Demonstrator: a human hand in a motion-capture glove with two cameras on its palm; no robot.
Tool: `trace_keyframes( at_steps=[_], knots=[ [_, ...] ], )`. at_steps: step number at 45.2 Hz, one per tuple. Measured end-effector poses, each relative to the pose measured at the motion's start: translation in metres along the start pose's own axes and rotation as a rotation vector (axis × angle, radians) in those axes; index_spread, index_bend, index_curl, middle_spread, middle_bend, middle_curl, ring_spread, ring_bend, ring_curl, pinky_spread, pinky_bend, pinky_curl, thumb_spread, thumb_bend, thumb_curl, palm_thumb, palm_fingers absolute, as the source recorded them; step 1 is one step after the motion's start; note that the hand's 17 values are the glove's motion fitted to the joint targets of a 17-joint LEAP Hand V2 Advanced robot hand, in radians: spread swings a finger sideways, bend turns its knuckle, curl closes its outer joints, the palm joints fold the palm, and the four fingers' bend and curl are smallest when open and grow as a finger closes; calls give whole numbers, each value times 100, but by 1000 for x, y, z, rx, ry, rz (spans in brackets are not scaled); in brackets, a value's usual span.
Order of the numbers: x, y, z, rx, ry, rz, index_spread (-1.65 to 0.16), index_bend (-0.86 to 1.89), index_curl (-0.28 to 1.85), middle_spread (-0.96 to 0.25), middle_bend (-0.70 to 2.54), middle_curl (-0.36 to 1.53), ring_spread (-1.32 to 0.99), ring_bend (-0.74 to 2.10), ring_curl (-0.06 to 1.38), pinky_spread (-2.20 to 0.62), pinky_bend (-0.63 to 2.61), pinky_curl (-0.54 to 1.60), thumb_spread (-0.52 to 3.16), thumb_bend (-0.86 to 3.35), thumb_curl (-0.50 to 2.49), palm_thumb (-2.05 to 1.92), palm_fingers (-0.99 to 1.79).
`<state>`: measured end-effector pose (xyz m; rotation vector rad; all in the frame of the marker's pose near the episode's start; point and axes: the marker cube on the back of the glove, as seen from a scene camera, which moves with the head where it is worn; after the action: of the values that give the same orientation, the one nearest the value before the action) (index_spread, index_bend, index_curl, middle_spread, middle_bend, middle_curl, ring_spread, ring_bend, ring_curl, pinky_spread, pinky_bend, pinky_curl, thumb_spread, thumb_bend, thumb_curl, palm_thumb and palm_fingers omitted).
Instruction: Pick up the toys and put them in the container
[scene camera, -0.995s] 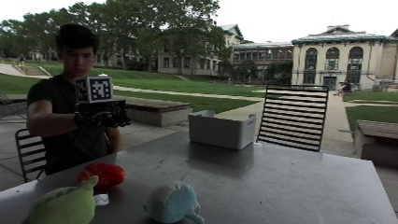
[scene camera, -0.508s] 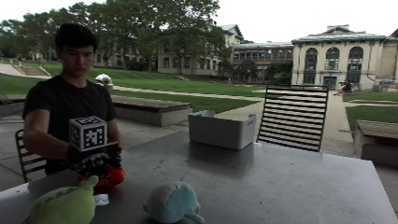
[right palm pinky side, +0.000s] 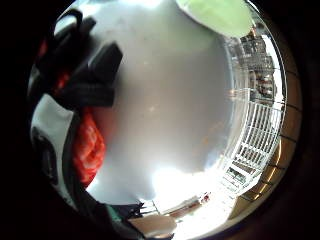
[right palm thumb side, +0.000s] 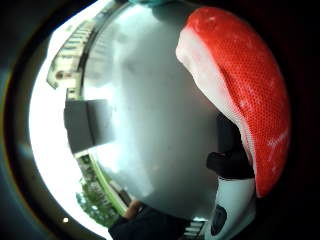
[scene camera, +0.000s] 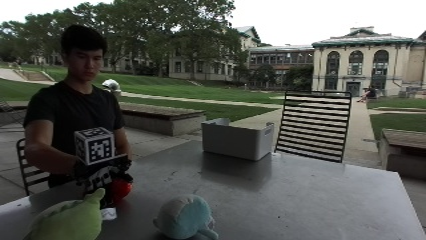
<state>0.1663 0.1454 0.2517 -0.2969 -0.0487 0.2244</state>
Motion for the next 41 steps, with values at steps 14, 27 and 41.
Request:
trace_keyframes(
  at_steps=[14,27,41],
  knots=[
    [-15,-20,-44,41,-11,-15,-34,3,-2,-15,101,61,-33,113,48,-41,92,42,127,54,57,90,103],
    [-112,-48,-148,136,-7,-92,-35,21,3,-27,73,54,-38,115,48,-47,92,41,103,29,62,64,108],
    [-305,-43,-246,271,36,-230,-37,28,9,-35,66,56,-40,114,48,-48,91,42,79,21,72,65,115]
  ],
)
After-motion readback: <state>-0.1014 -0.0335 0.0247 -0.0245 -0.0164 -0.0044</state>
